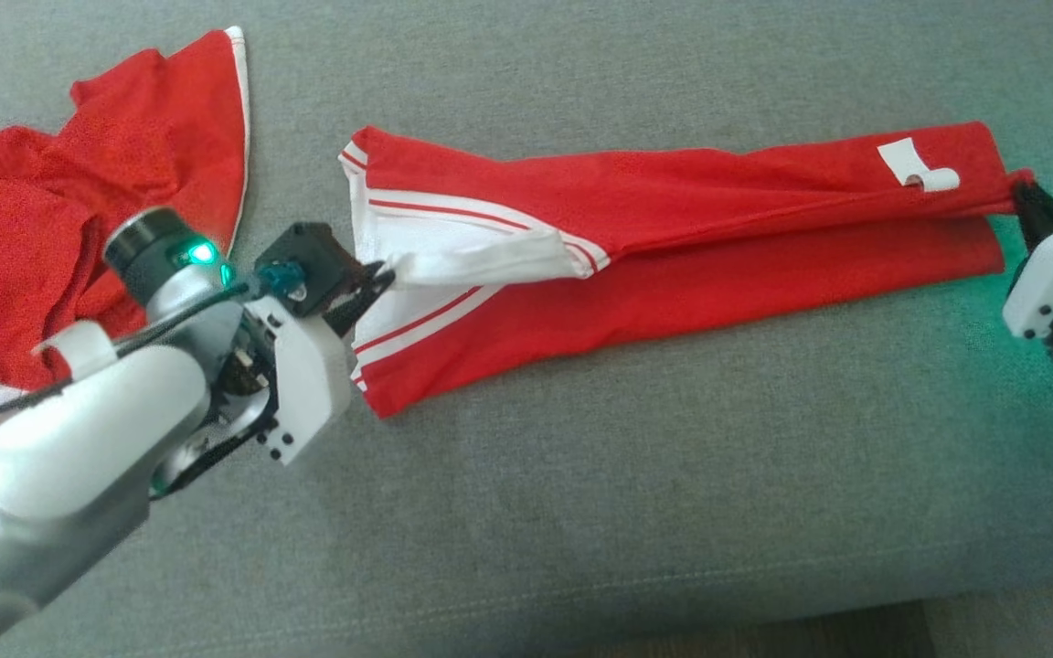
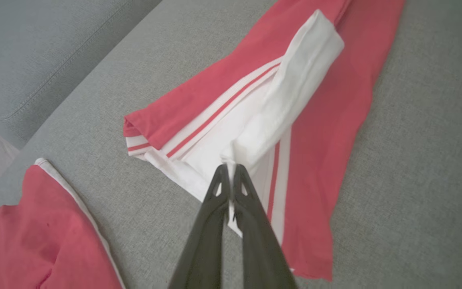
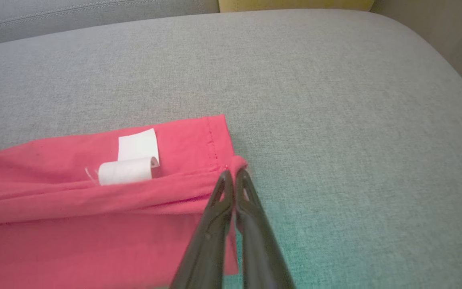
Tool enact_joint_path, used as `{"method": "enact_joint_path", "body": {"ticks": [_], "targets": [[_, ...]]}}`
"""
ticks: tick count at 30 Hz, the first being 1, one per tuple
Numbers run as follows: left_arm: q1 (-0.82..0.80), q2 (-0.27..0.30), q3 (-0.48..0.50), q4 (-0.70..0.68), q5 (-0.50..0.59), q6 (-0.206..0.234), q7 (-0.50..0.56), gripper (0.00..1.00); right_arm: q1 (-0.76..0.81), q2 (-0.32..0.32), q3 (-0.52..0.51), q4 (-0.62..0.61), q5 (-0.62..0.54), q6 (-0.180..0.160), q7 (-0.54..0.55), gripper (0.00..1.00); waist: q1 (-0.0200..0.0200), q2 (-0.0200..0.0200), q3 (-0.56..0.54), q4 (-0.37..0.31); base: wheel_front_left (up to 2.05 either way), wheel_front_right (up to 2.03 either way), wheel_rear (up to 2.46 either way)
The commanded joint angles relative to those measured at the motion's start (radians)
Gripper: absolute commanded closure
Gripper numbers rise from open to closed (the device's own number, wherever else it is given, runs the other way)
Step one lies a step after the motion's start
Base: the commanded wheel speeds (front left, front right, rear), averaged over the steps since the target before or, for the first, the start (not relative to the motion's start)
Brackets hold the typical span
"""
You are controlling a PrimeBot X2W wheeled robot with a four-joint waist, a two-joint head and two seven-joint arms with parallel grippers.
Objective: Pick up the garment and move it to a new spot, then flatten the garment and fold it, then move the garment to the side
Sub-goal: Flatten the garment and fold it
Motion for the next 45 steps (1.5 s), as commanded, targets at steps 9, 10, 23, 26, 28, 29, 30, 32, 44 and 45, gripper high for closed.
{"method": "enact_joint_path", "body": {"ticks": [9,10,23,26,28,29,30,32,44,45], "targets": [[0.011,0.027,0.039,-0.010,-0.016,0.031,0.007,0.00,0.021,-0.026,-0.010,-0.048,0.001,0.007,-0.004,0.00,0.0001,-0.0001,-0.022,-0.018,0.00,0.00,0.00],[0.011,0.025,0.044,-0.004,-0.016,0.040,-0.001,0.00,0.021,-0.026,-0.016,-0.055,0.000,0.007,-0.010,0.00,0.0001,-0.0001,-0.026,-0.018,0.00,0.00,0.00],[0.063,-0.069,0.253,0.127,-0.107,0.242,-0.301,0.00,0.076,0.030,-0.061,-0.262,-0.064,0.007,-0.237,0.00,0.0001,-0.0001,-0.071,-0.015,0.00,0.00,0.00],[0.110,-0.109,0.327,0.147,-0.145,0.287,-0.384,0.00,0.111,0.063,-0.064,-0.308,-0.094,0.007,-0.300,0.00,0.0001,-0.0001,-0.087,-0.015,0.00,0.00,0.00],[0.148,-0.129,0.367,0.154,-0.124,0.323,-0.404,0.00,0.140,0.086,-0.064,-0.328,-0.113,0.007,-0.334,0.00,0.0001,-0.0001,-0.103,-0.014,0.00,0.00,0.00],[0.172,-0.148,0.404,0.145,-0.119,0.338,-0.407,0.00,0.155,0.095,-0.063,-0.336,-0.124,0.007,-0.349,0.00,0.0001,-0.0001,-0.110,-0.013,0.00,0.00,0.00],[0.198,-0.170,0.453,0.120,-0.099,0.349,-0.408,0.00,0.170,0.104,-0.065,-0.344,-0.130,0.007,-0.363,0.00,0.0001,-0.0001,-0.116,-0.011,0.00,0.00,0.00],[0.272,-0.214,0.557,0.069,-0.038,0.372,-0.409,0.00,0.200,0.121,-0.069,-0.358,-0.142,0.007,-0.384,0.00,0.0001,-0.0001,-0.125,-0.007,0.00,0.00,0.00],[0.592,-0.462,0.937,-0.023,0.261,0.183,-0.409,0.00,0.292,0.182,-0.164,-0.345,-0.196,0.007,-0.404,0.00,0.0001,-0.0001,-0.123,0.027,0.00,0.00,0.00],[0.593,-0.471,0.947,-0.018,0.273,0.167,-0.409,0.00,0.290,0.183,-0.175,-0.340,-0.204,0.007,-0.399,0.00,0.0001,-0.0001,-0.116,0.031,0.00,0.00,0.00]]}}
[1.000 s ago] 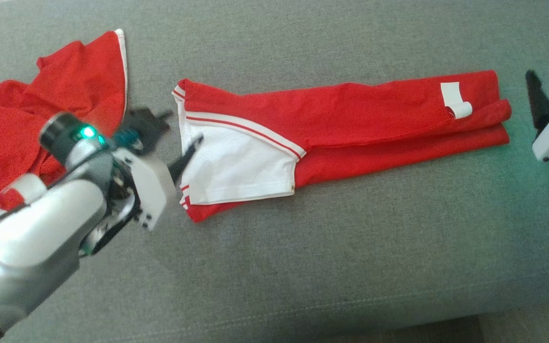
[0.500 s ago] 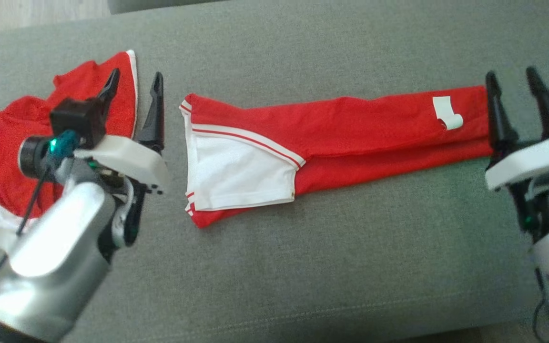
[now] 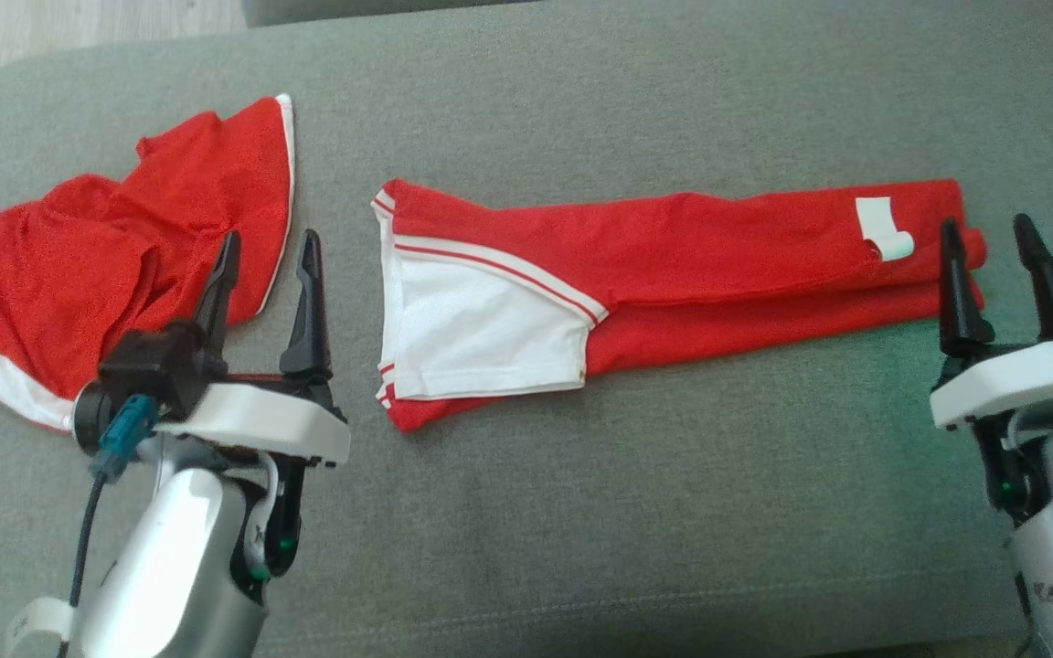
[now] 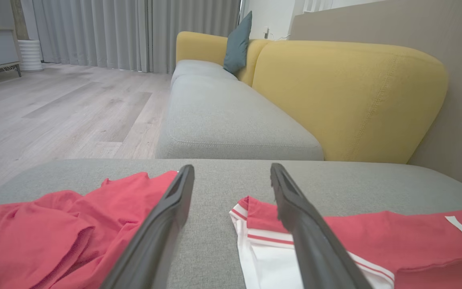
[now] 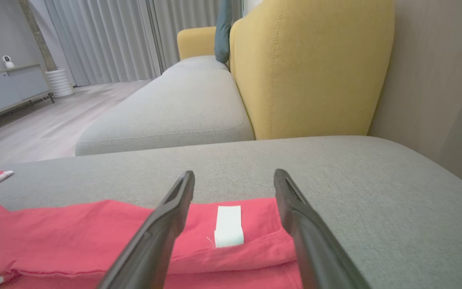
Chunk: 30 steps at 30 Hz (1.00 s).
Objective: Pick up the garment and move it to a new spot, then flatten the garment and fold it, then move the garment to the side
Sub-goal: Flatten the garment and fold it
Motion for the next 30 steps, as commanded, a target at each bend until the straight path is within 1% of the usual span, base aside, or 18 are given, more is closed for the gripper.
{"method": "enact_joint_path", "body": {"ticks": [1,8,10,14,17,20,25,30], "targets": [[-0.043,0.000,0.055,-0.022,0.021,-0.018,-0.012,0.00,-0.024,-0.002,-0.003,-0.019,-0.019,0.007,0.002,0.00,0.0001,-0.0001,0.016,0.010,0.00,0.00,0.00],[-0.047,-0.053,0.113,0.009,0.084,-0.099,-0.012,0.00,-0.106,0.032,-0.109,0.061,-0.076,0.007,0.059,0.00,0.0001,-0.0001,0.082,0.035,0.00,0.00,0.00],[-0.054,-0.062,0.135,0.014,0.096,-0.117,-0.012,0.00,-0.144,0.039,-0.156,0.105,-0.097,0.007,0.091,0.00,0.0001,-0.0001,0.097,0.045,0.00,0.00,0.00],[-0.069,-0.082,0.158,0.025,0.124,-0.152,-0.012,0.00,-0.209,0.054,-0.283,0.191,-0.148,0.007,0.133,0.00,0.0001,-0.0001,0.119,0.068,0.00,0.00,0.00],[-0.071,-0.096,0.178,0.033,0.139,-0.167,-0.012,0.00,-0.230,0.069,-0.358,0.242,-0.193,0.007,0.149,0.00,0.0001,-0.0001,0.125,0.077,0.00,0.00,0.00],[-0.069,-0.107,0.197,0.039,0.152,-0.182,-0.012,0.00,-0.231,0.085,-0.409,0.275,-0.230,0.007,0.154,0.00,0.0001,-0.0001,0.128,0.079,0.00,0.00,0.00],[-0.067,-0.117,0.222,0.045,0.169,-0.196,-0.012,0.00,-0.221,0.105,-0.457,0.299,-0.281,0.007,0.168,0.00,0.0001,-0.0001,0.129,0.070,0.00,0.00,0.00],[-0.072,-0.127,0.246,0.050,0.188,-0.209,-0.012,0.00,-0.224,0.138,-0.498,0.308,-0.313,0.007,0.200,0.00,0.0001,-0.0001,0.134,0.053,0.00,0.00,0.00]]}}
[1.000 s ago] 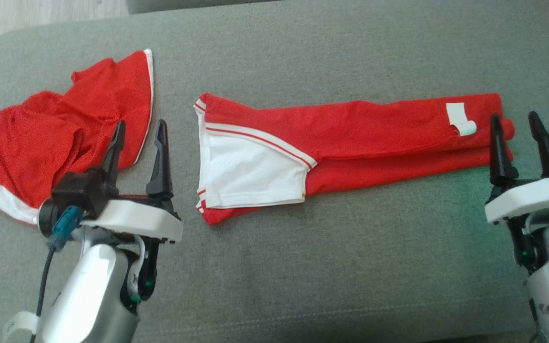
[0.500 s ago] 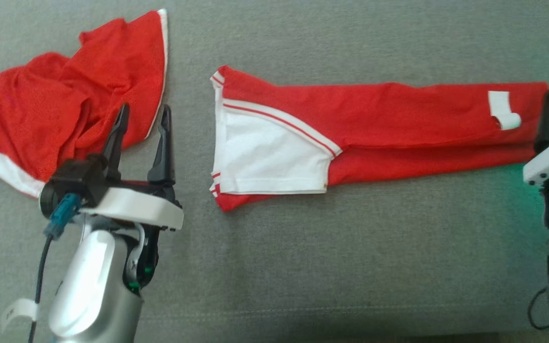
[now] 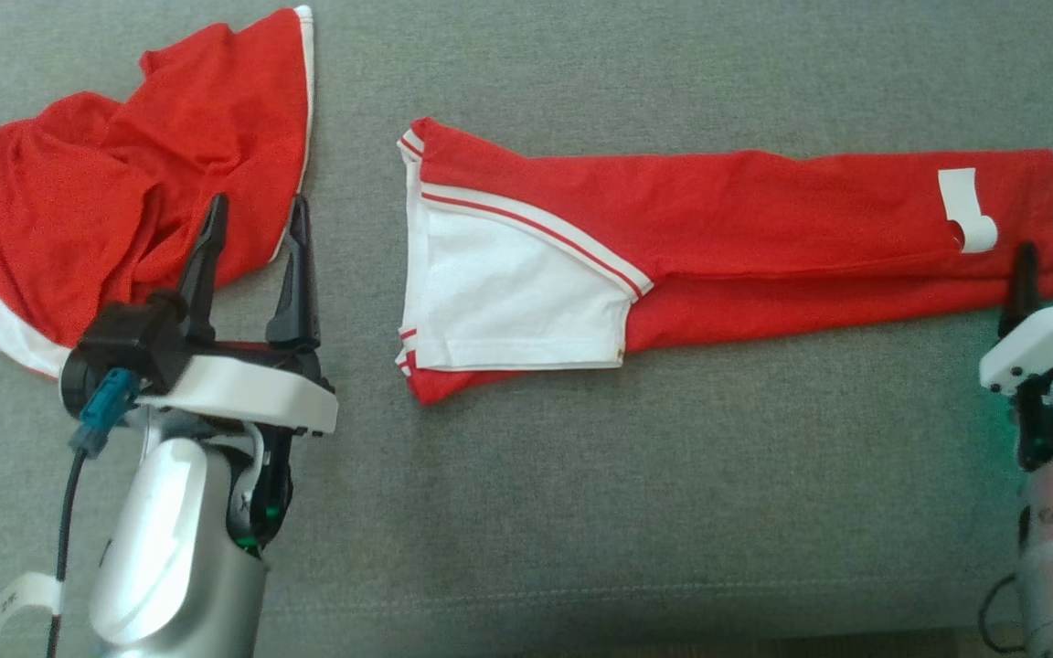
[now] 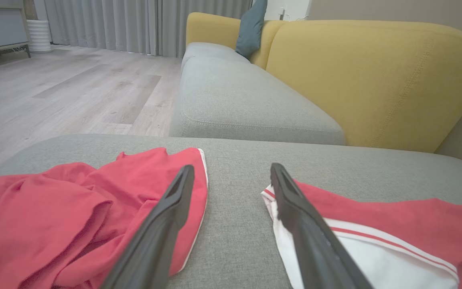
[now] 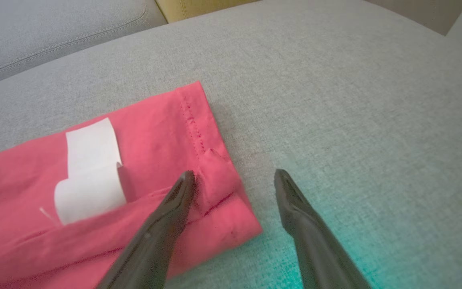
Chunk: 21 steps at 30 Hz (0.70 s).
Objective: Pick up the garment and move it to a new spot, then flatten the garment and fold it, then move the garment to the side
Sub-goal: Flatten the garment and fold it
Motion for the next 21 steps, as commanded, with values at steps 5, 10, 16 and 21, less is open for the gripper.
{"method": "enact_joint_path", "body": {"ticks": [5,10,16,21], "targets": [[-0.038,0.004,0.046,-0.030,0.020,-0.015,-0.012,0.00,-0.014,0.018,0.022,-0.025,-0.004,0.007,0.021,0.00,0.0000,0.0000,0.017,-0.010,0.00,0.00,0.00],[-0.048,-0.001,0.062,-0.030,0.031,-0.026,-0.012,0.00,-0.021,0.029,0.042,-0.030,0.009,0.007,0.043,0.29,0.0000,0.0000,0.036,-0.014,0.00,0.00,0.00],[-0.050,-0.005,0.082,-0.023,0.043,-0.035,-0.012,0.00,-0.016,0.015,0.041,-0.043,0.027,0.007,0.043,1.00,0.0000,0.0000,0.034,-0.022,0.00,0.00,0.00],[-0.048,-0.009,0.088,-0.018,0.047,-0.041,-0.012,0.00,-0.016,-0.031,-0.057,-0.074,-0.028,0.007,0.017,1.00,0.0000,0.0000,0.014,-0.027,0.00,0.00,0.00]]}}
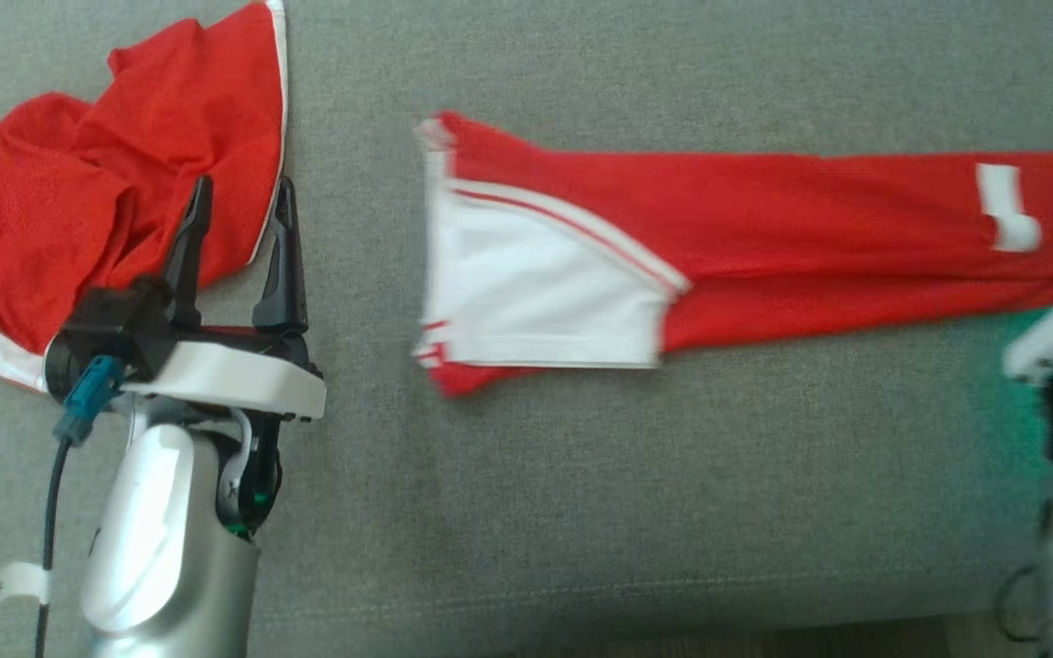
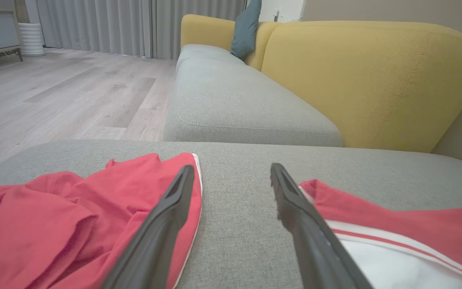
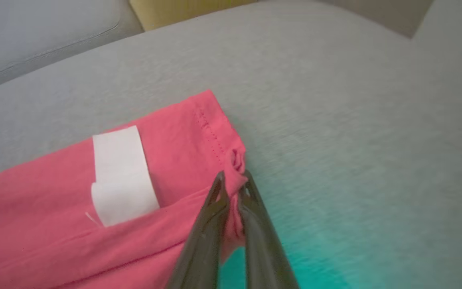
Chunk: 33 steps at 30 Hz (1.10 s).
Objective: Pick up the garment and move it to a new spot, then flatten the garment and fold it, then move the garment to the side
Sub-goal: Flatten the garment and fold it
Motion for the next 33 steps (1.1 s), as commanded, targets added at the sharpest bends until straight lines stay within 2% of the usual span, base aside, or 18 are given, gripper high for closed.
{"method": "enact_joint_path", "body": {"ticks": [1,5,9,12,16,22,33], "targets": [[-0.022,0.008,0.039,-0.026,0.009,-0.005,-0.012,0.00,-0.009,-0.050,-0.040,-0.048,-0.038,0.006,-0.020,1.00,-0.0001,0.0000,-0.010,-0.001,0.00,0.00,0.00],[-0.018,0.005,0.042,-0.024,0.005,-0.007,-0.012,0.00,-0.026,-0.072,-0.185,-0.103,-0.168,0.006,-0.039,1.00,-0.0001,0.0000,-0.025,0.001,0.00,0.00,0.00],[-0.009,0.004,0.045,-0.021,0.000,-0.007,-0.012,0.00,-0.059,-0.040,-0.293,-0.165,-0.283,0.006,-0.044,1.00,-0.0001,0.0000,-0.041,0.002,0.00,0.00,0.00],[-0.002,0.003,0.048,-0.018,-0.005,-0.004,-0.012,0.00,-0.083,-0.003,-0.303,-0.185,-0.313,0.006,-0.043,1.00,-0.0001,0.0000,-0.055,0.003,0.00,0.00,0.00],[0.006,0.002,0.048,-0.017,-0.010,-0.001,-0.012,0.00,-0.099,0.028,-0.268,-0.186,-0.294,0.006,-0.038,1.00,-0.0001,0.0000,-0.073,0.002,0.00,0.00,0.00],[0.029,0.002,0.040,-0.011,-0.030,0.011,-0.012,0.00,-0.106,0.057,-0.091,-0.188,-0.179,0.006,-0.039,1.00,-0.0001,0.0000,-0.119,-0.003,0.00,0.00,0.00],[0.072,0.002,0.019,-0.013,-0.059,0.034,-0.012,0.00,-0.015,0.064,0.334,-0.316,0.174,0.006,0.014,1.00,-0.0001,0.0000,-0.182,0.013,0.00,0.00,0.00]]}}
